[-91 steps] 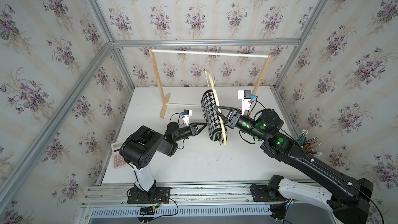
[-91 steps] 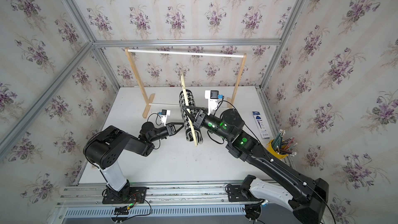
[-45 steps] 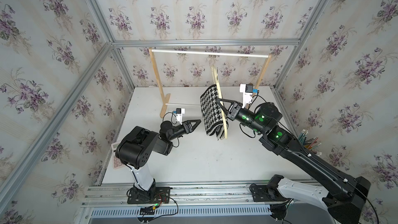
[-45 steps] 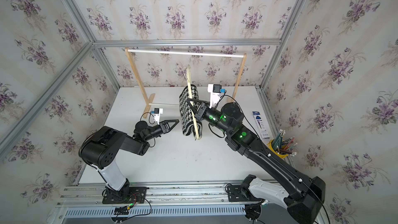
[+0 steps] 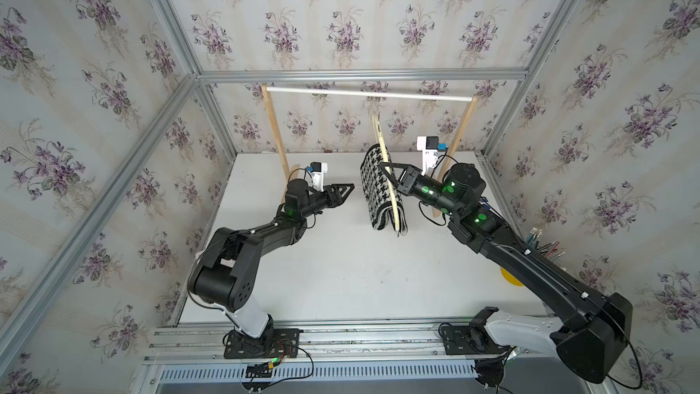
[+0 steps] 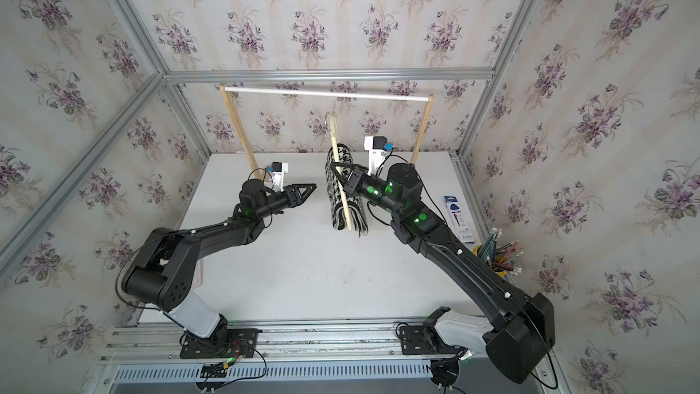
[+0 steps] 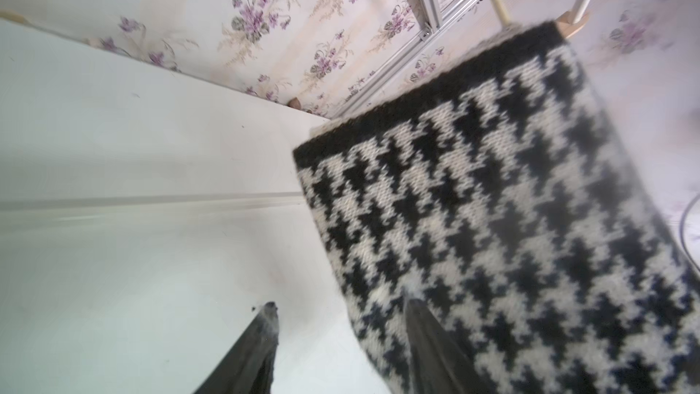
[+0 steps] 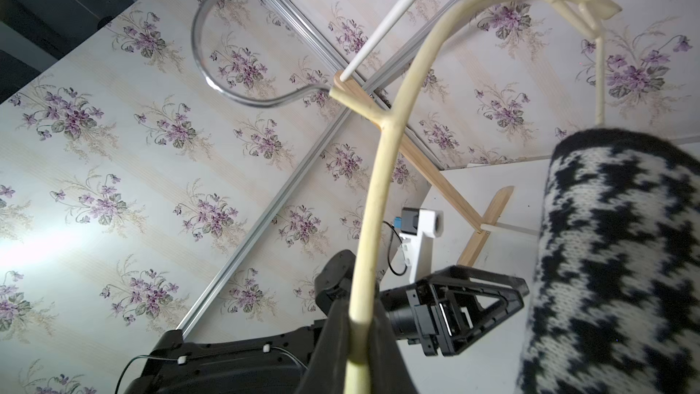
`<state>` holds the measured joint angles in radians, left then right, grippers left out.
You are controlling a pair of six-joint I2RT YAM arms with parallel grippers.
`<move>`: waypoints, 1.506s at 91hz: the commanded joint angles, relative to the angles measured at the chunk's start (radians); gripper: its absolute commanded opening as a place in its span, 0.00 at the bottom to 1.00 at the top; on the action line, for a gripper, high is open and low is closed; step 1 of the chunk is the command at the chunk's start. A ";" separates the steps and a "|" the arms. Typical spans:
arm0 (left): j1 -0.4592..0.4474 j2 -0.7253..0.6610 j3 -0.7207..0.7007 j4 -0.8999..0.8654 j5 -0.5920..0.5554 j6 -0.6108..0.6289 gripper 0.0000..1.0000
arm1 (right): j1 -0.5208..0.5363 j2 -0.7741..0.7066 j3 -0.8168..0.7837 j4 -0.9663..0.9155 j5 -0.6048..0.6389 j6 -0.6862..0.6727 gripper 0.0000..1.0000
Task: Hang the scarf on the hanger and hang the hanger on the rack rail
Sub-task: Place the hanger at the clothesline.
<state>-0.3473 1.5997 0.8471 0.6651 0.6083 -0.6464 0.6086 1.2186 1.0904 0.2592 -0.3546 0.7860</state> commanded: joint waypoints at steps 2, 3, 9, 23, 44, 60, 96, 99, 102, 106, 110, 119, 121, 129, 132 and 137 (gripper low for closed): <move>0.000 -0.115 0.074 -0.489 -0.228 0.260 0.51 | -0.016 0.016 0.025 0.097 -0.019 0.000 0.00; -0.001 -0.129 0.081 -0.514 -0.260 0.270 0.51 | -0.018 0.019 0.027 0.097 -0.022 -0.001 0.00; -0.008 -0.209 0.116 -0.661 -0.408 0.323 0.51 | -0.034 0.045 0.054 0.088 -0.032 -0.004 0.00; -0.009 -0.365 0.124 -0.842 -0.632 0.383 0.51 | -0.119 0.136 0.120 0.095 -0.093 0.017 0.00; -0.007 -0.506 0.054 -0.896 -0.689 0.388 0.52 | -0.186 0.276 0.234 0.103 -0.165 0.037 0.00; -0.007 -0.541 0.036 -0.921 -0.701 0.385 0.52 | -0.211 0.345 0.298 0.123 -0.197 0.056 0.00; -0.008 -0.529 0.064 -0.963 -0.702 0.411 0.52 | -0.230 0.397 0.284 0.216 -0.153 0.118 0.00; -0.007 -0.526 0.066 -0.965 -0.702 0.414 0.52 | -0.228 0.397 0.278 0.226 -0.141 0.122 0.00; -0.008 -0.525 0.069 -0.968 -0.703 0.417 0.52 | -0.228 0.397 0.271 0.235 -0.130 0.125 0.00; -0.008 -0.521 0.073 -0.972 -0.704 0.420 0.52 | -0.227 0.396 0.264 0.249 -0.115 0.131 0.00; -0.007 -0.519 0.078 -0.976 -0.703 0.425 0.52 | -0.227 0.397 0.257 0.266 -0.102 0.139 0.00; -0.007 -0.516 0.087 -0.982 -0.704 0.433 0.52 | -0.227 0.398 0.241 0.314 -0.080 0.162 0.00; -0.007 -0.516 0.089 -0.982 -0.705 0.435 0.52 | -0.227 0.399 0.240 0.321 -0.078 0.166 0.00; -0.007 -0.515 0.096 -0.986 -0.709 0.443 0.52 | -0.226 0.408 0.240 0.344 -0.071 0.180 0.00; -0.007 -0.513 0.098 -0.987 -0.709 0.446 0.52 | -0.227 0.412 0.241 0.351 -0.067 0.185 0.00; -0.007 -0.512 0.100 -0.987 -0.710 0.449 0.52 | -0.226 0.420 0.244 0.363 -0.063 0.194 0.00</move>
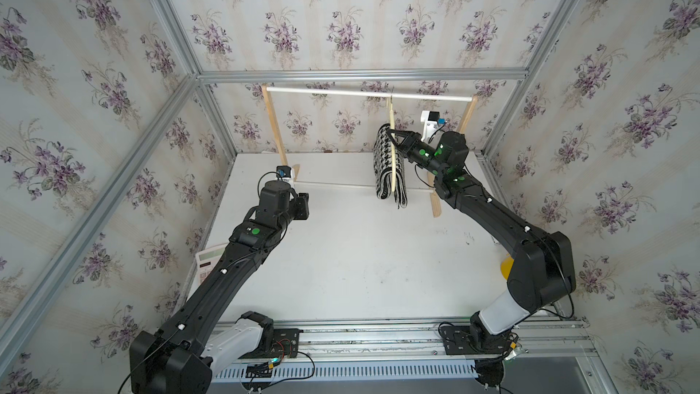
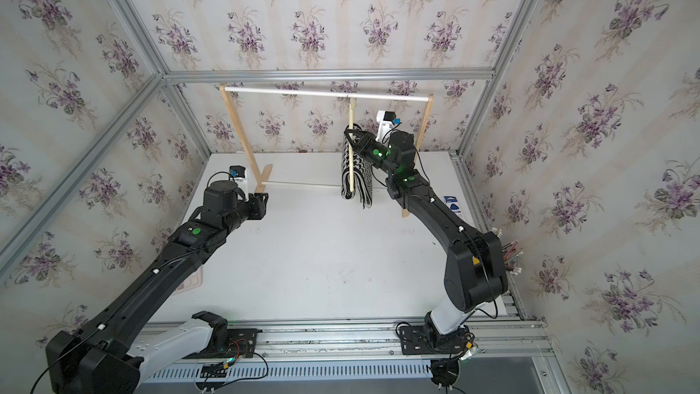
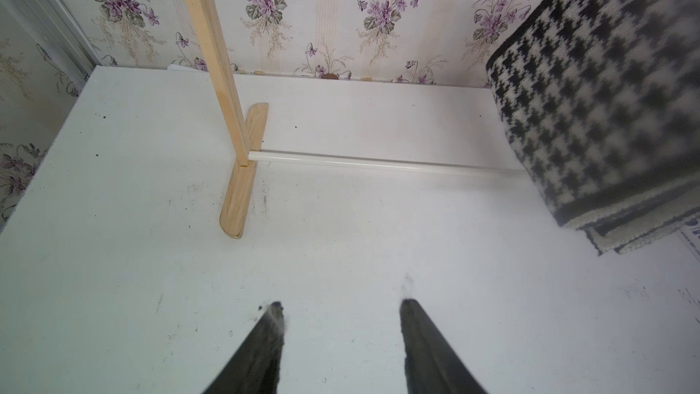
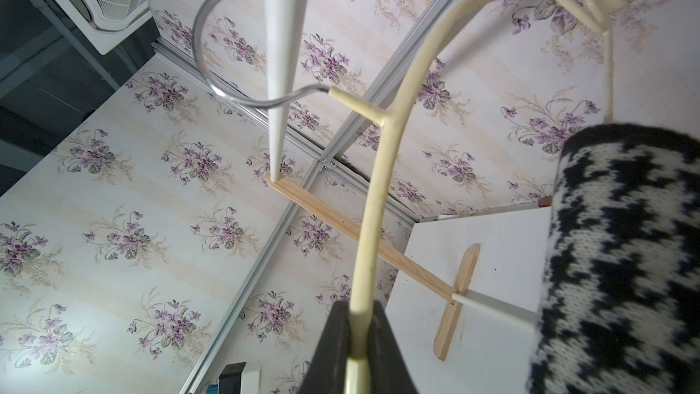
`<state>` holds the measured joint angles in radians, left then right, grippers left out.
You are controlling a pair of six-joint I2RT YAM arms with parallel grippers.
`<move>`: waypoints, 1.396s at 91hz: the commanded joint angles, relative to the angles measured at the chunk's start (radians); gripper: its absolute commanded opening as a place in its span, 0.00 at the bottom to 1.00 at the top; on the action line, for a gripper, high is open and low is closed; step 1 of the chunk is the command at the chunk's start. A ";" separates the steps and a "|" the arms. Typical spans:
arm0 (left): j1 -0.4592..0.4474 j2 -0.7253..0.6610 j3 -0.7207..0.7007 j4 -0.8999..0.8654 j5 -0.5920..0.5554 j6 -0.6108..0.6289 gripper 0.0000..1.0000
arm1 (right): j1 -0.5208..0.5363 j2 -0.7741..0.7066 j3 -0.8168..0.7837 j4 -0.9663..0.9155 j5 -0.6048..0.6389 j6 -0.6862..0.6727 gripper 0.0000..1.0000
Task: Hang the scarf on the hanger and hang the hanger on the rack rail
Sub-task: Place the hanger at the clothesline.
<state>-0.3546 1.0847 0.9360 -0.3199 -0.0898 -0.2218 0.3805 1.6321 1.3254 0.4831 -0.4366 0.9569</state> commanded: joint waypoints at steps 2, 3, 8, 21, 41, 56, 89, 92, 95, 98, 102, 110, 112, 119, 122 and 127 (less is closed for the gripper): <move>0.000 0.005 0.013 -0.003 -0.011 0.025 0.52 | 0.002 0.010 0.009 0.143 0.022 0.027 0.00; 0.000 0.006 0.013 -0.004 -0.011 0.025 0.52 | 0.002 0.012 0.009 0.146 0.022 0.029 0.00; 0.000 0.011 0.014 -0.004 -0.010 0.027 0.52 | 0.002 0.021 0.010 0.156 0.025 0.038 0.00; 0.000 0.028 0.017 -0.002 -0.004 0.033 0.52 | 0.004 0.047 0.009 0.180 0.034 0.057 0.00; 0.000 0.037 0.017 0.001 0.004 0.035 0.52 | 0.005 0.069 -0.002 0.201 0.038 0.071 0.00; 0.000 0.040 0.015 0.001 0.015 0.032 0.52 | 0.007 0.069 -0.019 0.209 0.037 0.071 0.00; 0.000 0.035 0.015 -0.002 0.040 0.029 0.54 | 0.011 0.053 -0.061 0.206 0.025 0.059 0.70; 0.000 0.034 0.015 -0.002 0.042 0.029 0.54 | 0.011 0.050 -0.065 0.208 0.025 0.058 0.73; 0.000 0.033 0.015 -0.001 0.044 0.029 0.54 | 0.011 0.049 -0.071 0.209 0.025 0.057 0.75; 0.000 0.033 0.016 -0.001 0.047 0.027 0.54 | 0.011 0.048 -0.074 0.209 0.024 0.056 0.76; 0.000 0.033 0.017 -0.001 0.049 0.027 0.54 | 0.011 0.045 -0.079 0.210 0.019 0.054 0.79; 0.000 0.035 0.017 -0.001 0.054 0.027 0.54 | 0.011 0.035 -0.094 0.209 0.015 0.050 0.83; 0.000 0.035 0.018 -0.001 0.055 0.027 0.54 | 0.011 0.031 -0.099 0.210 0.014 0.045 0.84; 0.000 0.035 0.020 -0.005 0.057 0.025 0.54 | 0.012 0.010 -0.122 0.203 0.014 0.035 0.94; 0.001 0.035 0.021 -0.007 0.058 0.025 0.55 | 0.012 -0.004 -0.133 0.201 0.015 0.026 0.99; 0.000 0.035 0.024 -0.013 0.055 0.025 0.55 | 0.011 -0.029 -0.154 0.185 0.019 0.006 1.00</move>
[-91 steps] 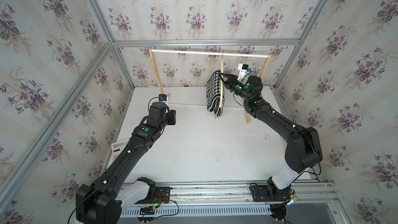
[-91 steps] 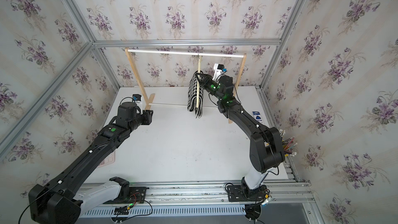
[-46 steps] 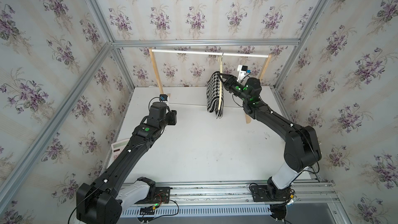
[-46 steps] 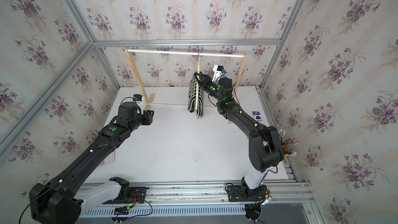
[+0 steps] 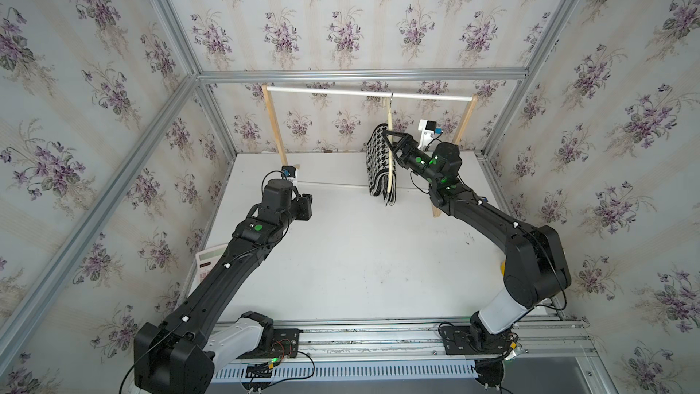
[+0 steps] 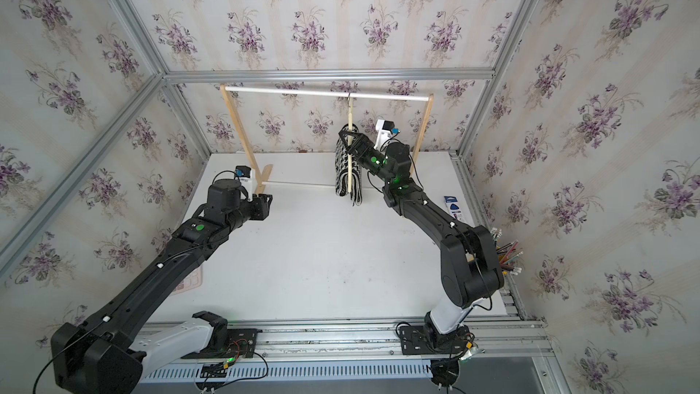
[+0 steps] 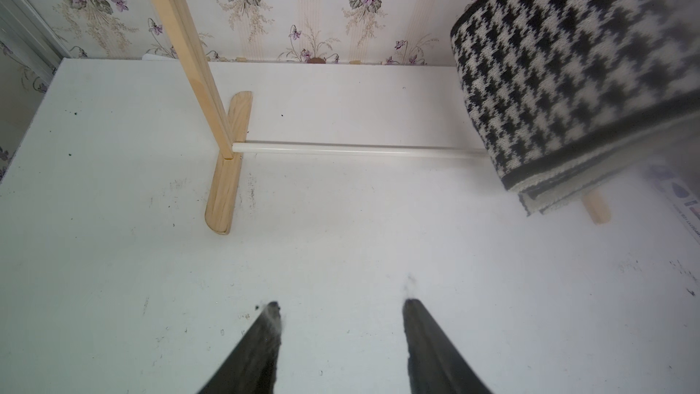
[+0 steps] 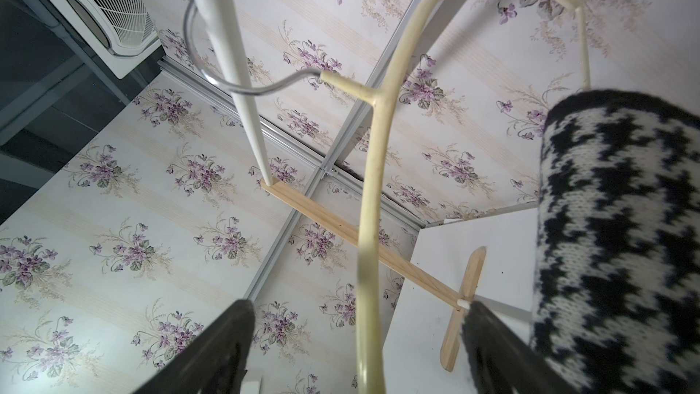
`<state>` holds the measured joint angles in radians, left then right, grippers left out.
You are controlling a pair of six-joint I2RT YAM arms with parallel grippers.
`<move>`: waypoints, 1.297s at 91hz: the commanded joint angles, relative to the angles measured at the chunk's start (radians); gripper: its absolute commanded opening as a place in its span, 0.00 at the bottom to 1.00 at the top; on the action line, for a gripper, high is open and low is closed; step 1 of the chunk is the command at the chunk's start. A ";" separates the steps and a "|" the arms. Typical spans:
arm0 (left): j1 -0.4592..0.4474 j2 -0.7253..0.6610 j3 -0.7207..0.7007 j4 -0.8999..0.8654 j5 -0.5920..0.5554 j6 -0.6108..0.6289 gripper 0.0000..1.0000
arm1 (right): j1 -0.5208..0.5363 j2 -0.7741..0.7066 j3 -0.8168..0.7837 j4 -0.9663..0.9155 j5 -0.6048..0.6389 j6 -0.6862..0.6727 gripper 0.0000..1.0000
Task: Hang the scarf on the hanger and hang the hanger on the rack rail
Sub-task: Place the hanger at the clothesline, then reset both arms
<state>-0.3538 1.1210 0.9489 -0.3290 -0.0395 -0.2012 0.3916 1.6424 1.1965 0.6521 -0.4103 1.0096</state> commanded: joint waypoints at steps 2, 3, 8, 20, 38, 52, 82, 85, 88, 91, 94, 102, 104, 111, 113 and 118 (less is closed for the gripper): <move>-0.001 -0.002 0.013 -0.007 0.002 0.005 0.58 | 0.001 -0.051 -0.034 0.006 -0.006 -0.057 1.00; -0.001 -0.003 0.013 -0.008 0.002 0.005 0.58 | 0.001 -0.057 -0.038 0.001 -0.004 -0.062 1.00; -0.001 -0.007 0.017 -0.013 -0.006 0.006 0.62 | 0.001 -0.091 -0.059 -0.030 0.004 -0.096 1.00; 0.000 -0.024 0.023 -0.009 -0.036 0.018 0.67 | 0.001 -0.203 -0.122 -0.114 0.028 -0.195 1.00; -0.001 -0.081 0.016 0.003 -0.137 0.037 0.70 | 0.003 -0.466 -0.243 -0.385 0.162 -0.468 1.00; 0.002 -0.166 -0.139 0.200 -0.343 0.104 0.76 | 0.003 -0.707 -0.446 -0.551 0.498 -0.723 1.00; 0.058 0.057 -0.588 1.030 -0.377 0.347 0.83 | -0.094 -0.615 -1.045 0.236 0.795 -1.020 1.00; 0.072 0.099 -0.609 1.084 -0.359 0.351 0.83 | -0.103 -0.563 -1.074 0.336 0.793 -1.040 1.00; 0.081 0.136 -0.624 1.129 -0.349 0.366 0.82 | -0.110 -0.516 -1.101 0.438 0.796 -1.063 1.00; 0.088 0.170 -0.637 1.172 -0.348 0.372 0.82 | -0.117 -0.468 -1.117 0.520 0.799 -1.085 1.00; 0.102 0.212 -0.658 1.242 -0.343 0.378 0.82 | -0.127 -0.428 -1.123 0.589 0.790 -1.099 1.00; 0.127 0.325 -0.695 1.456 -0.331 0.408 0.83 | -0.173 -0.322 -1.121 0.726 0.722 -1.104 1.00; 0.135 0.343 -0.691 1.476 -0.334 0.400 0.83 | -0.183 -0.293 -1.117 0.746 0.712 -1.104 1.00; 0.179 0.378 -0.667 1.426 -0.244 0.370 0.82 | -0.216 -0.176 -1.115 0.852 0.659 -1.100 1.00; 0.188 0.387 -0.666 1.431 -0.231 0.365 0.82 | -0.224 -0.146 -1.114 0.885 0.648 -1.097 1.00; 0.221 0.393 -0.671 1.432 -0.182 0.321 0.82 | -0.251 -0.087 -1.109 0.933 0.616 -1.077 1.00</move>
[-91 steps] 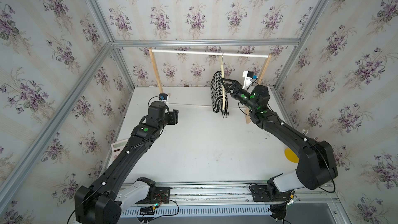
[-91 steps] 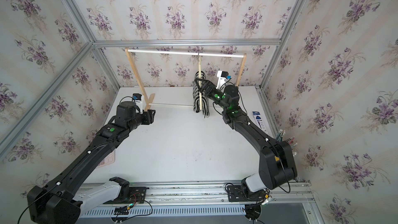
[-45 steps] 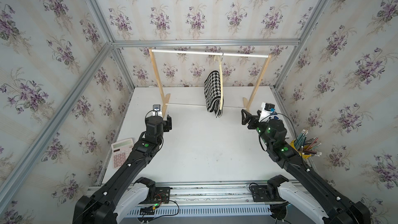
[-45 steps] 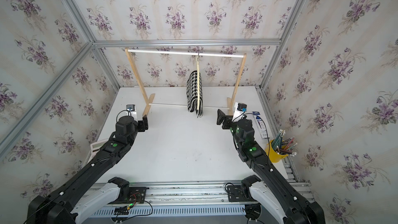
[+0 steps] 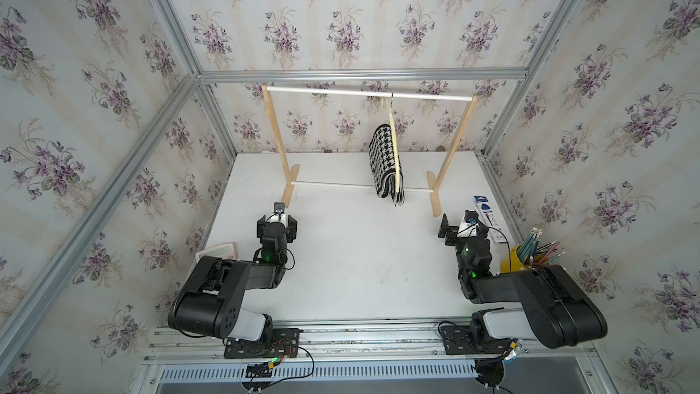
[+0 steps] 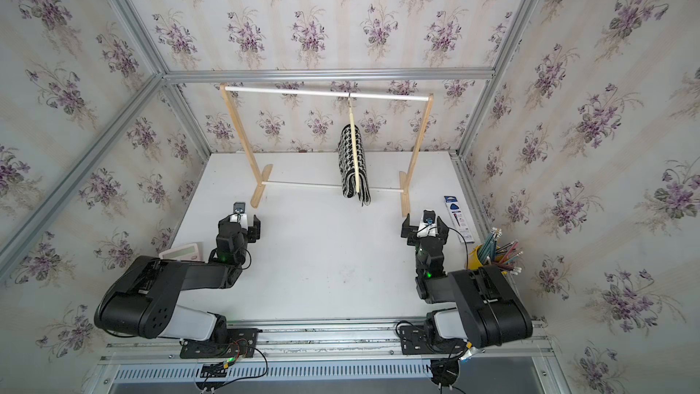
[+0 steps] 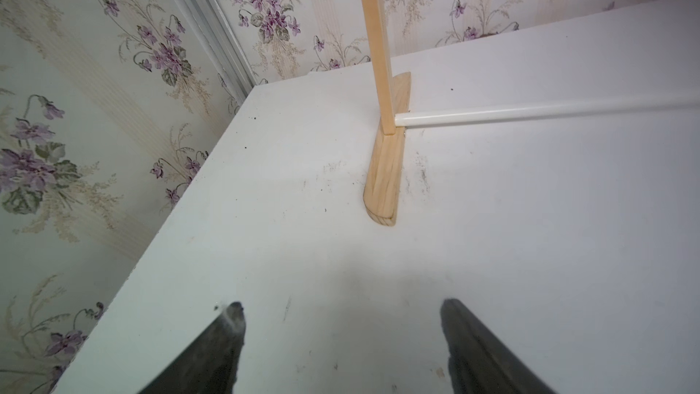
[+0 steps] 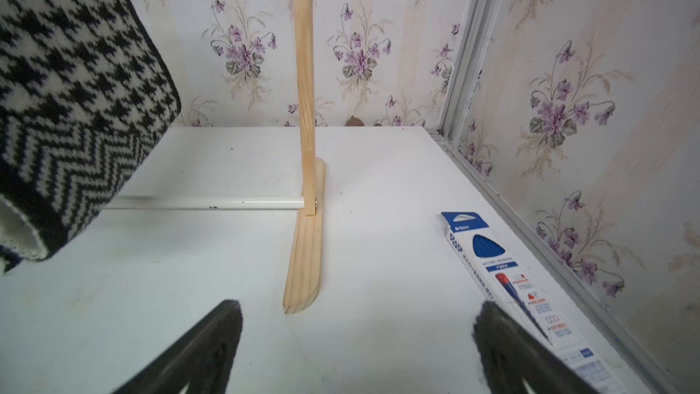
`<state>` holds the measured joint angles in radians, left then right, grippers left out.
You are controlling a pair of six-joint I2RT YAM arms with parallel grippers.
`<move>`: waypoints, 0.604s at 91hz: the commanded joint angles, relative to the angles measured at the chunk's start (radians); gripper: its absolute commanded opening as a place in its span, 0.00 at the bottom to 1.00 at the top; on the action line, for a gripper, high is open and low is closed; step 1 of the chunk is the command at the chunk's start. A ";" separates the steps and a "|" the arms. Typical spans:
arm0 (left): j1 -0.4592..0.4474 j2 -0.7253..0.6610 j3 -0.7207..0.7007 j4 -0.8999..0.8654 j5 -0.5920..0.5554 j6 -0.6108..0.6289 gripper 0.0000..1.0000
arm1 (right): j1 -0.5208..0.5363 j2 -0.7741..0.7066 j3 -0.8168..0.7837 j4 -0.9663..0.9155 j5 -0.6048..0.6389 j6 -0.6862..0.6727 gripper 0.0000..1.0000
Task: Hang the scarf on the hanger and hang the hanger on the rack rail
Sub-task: Reset both arms
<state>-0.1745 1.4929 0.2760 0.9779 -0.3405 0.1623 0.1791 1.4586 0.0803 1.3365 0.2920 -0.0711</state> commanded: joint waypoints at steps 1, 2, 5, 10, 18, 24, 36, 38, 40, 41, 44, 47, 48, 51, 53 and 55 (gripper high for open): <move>0.052 0.024 -0.001 0.122 0.139 -0.052 0.82 | -0.043 0.105 0.012 0.250 -0.093 0.007 1.00; 0.062 0.027 -0.003 0.120 0.158 -0.060 0.82 | -0.045 0.109 0.016 0.248 -0.095 0.010 1.00; 0.089 0.049 -0.005 0.135 0.206 -0.070 0.81 | -0.050 0.101 0.044 0.189 -0.101 0.017 1.00; 0.113 0.072 -0.003 0.183 0.263 -0.068 0.81 | -0.070 0.078 0.103 0.034 -0.141 0.033 1.00; 0.135 0.035 0.028 0.054 0.335 -0.078 0.80 | -0.096 0.085 0.124 0.001 -0.124 0.072 1.00; 0.136 0.055 0.027 0.092 0.328 -0.073 0.80 | -0.096 0.087 0.120 0.009 -0.068 0.088 1.00; 0.136 0.055 0.067 0.000 0.167 -0.135 0.83 | -0.096 0.087 0.118 0.017 -0.015 0.110 1.00; 0.136 0.057 0.085 -0.032 0.150 -0.140 0.83 | -0.096 0.086 0.117 0.018 -0.017 0.110 1.00; 0.133 0.052 0.097 -0.054 0.150 -0.136 0.83 | -0.095 0.085 0.117 0.014 -0.017 0.111 1.00; 0.131 0.050 0.099 -0.061 0.155 -0.134 0.83 | -0.096 0.085 0.118 0.013 -0.017 0.112 1.00; 0.129 0.048 0.102 -0.068 0.175 -0.128 0.83 | -0.095 0.088 0.117 0.016 -0.017 0.111 1.00; 0.128 0.057 0.107 -0.056 0.178 -0.118 0.83 | -0.096 0.088 0.118 0.016 -0.017 0.110 1.00; 0.127 0.058 0.106 -0.049 0.179 -0.116 0.83 | -0.096 0.087 0.118 0.015 -0.018 0.110 1.00; 0.128 0.057 0.099 -0.044 0.182 -0.116 0.83 | -0.096 0.086 0.118 0.015 -0.018 0.110 1.00; 0.128 0.056 0.100 -0.053 0.180 -0.118 0.83 | -0.095 0.087 0.117 0.015 -0.017 0.109 1.00; 0.128 0.056 0.105 -0.061 0.178 -0.119 0.84 | -0.095 0.086 0.116 0.015 -0.017 0.109 1.00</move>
<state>-0.0460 1.5475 0.3748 0.9585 -0.1448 0.0505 0.0841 1.5452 0.1959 1.3430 0.2543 0.0269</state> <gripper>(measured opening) 0.834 0.998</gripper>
